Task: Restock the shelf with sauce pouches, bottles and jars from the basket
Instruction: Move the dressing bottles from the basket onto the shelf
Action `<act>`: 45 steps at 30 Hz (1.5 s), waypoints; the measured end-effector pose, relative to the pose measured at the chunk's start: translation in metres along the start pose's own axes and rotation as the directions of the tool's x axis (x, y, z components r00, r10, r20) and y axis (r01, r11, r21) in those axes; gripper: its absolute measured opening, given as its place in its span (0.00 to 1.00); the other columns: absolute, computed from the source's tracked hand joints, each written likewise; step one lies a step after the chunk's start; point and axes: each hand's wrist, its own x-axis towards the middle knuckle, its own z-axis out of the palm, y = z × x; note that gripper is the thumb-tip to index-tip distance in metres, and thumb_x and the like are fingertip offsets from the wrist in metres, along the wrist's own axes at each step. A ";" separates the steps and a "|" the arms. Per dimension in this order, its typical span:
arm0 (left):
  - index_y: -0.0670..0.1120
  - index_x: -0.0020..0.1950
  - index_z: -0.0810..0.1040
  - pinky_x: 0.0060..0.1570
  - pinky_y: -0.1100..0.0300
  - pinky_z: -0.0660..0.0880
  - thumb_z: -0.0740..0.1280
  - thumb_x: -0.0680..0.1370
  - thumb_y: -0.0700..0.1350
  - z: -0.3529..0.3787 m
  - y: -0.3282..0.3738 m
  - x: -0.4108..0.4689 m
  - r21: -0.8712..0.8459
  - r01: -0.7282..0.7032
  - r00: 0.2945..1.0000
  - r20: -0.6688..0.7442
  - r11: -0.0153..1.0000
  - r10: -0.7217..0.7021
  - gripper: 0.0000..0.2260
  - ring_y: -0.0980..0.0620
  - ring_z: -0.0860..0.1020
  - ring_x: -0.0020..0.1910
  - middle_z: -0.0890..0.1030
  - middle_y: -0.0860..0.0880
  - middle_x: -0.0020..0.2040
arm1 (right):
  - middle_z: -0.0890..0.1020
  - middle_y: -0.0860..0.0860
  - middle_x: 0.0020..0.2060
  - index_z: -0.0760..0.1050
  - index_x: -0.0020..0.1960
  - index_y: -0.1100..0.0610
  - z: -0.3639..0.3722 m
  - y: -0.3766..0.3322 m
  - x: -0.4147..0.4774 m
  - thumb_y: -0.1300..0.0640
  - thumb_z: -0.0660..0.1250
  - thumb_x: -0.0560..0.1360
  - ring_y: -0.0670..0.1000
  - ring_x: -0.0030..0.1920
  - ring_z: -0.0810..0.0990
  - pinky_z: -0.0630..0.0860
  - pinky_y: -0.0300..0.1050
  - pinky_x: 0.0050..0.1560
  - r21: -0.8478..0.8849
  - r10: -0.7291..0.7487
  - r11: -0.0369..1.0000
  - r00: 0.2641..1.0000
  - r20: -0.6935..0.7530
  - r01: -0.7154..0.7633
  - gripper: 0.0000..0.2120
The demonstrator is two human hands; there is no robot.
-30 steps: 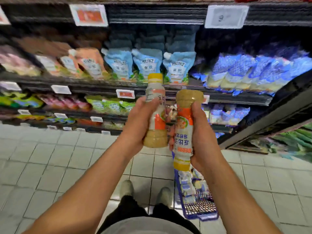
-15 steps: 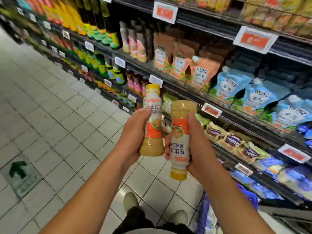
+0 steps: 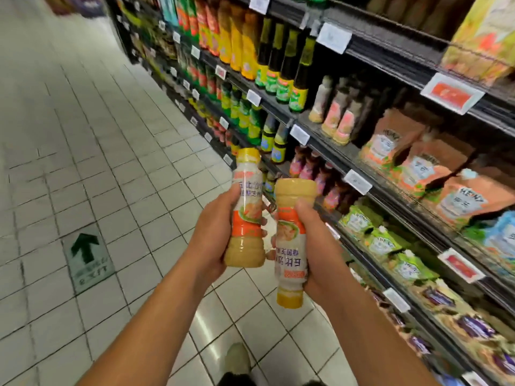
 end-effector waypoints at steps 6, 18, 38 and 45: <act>0.45 0.45 0.87 0.32 0.54 0.80 0.58 0.82 0.58 -0.035 0.018 0.024 -0.056 0.058 0.996 0.076 0.997 -0.053 0.23 0.46 0.83 0.35 0.84 0.40 0.41 | 0.83 0.53 0.34 0.84 0.44 0.50 0.040 -0.004 0.031 0.34 0.72 0.63 0.50 0.30 0.81 0.77 0.44 0.28 0.041 -0.019 0.999 0.998 0.067 0.016 0.21; 0.45 0.47 0.81 0.31 0.53 0.79 0.69 0.74 0.54 -0.016 0.045 0.132 0.015 -0.012 0.979 0.205 1.000 0.008 0.12 0.47 0.80 0.32 0.82 0.42 0.37 | 0.83 0.55 0.35 0.81 0.50 0.56 0.037 -0.058 0.121 0.34 0.72 0.63 0.51 0.30 0.81 0.78 0.45 0.29 0.043 -0.056 0.998 0.998 -0.012 0.056 0.28; 0.46 0.48 0.81 0.32 0.53 0.79 0.69 0.76 0.52 0.117 0.154 0.336 -0.109 -0.113 0.829 0.538 0.988 0.154 0.10 0.46 0.79 0.29 0.80 0.41 0.35 | 0.83 0.56 0.39 0.79 0.55 0.56 -0.005 -0.251 0.247 0.43 0.68 0.74 0.51 0.33 0.82 0.78 0.44 0.33 -0.045 -0.479 0.878 0.872 -0.095 0.477 0.19; 0.45 0.49 0.80 0.32 0.53 0.79 0.69 0.76 0.52 0.172 0.184 0.389 -0.079 -0.085 0.718 0.686 0.993 0.116 0.10 0.46 0.78 0.27 0.79 0.41 0.34 | 0.81 0.57 0.37 0.81 0.49 0.52 -0.016 -0.298 0.267 0.43 0.72 0.71 0.52 0.31 0.80 0.77 0.44 0.30 0.034 -0.555 0.814 0.793 -0.251 0.580 0.15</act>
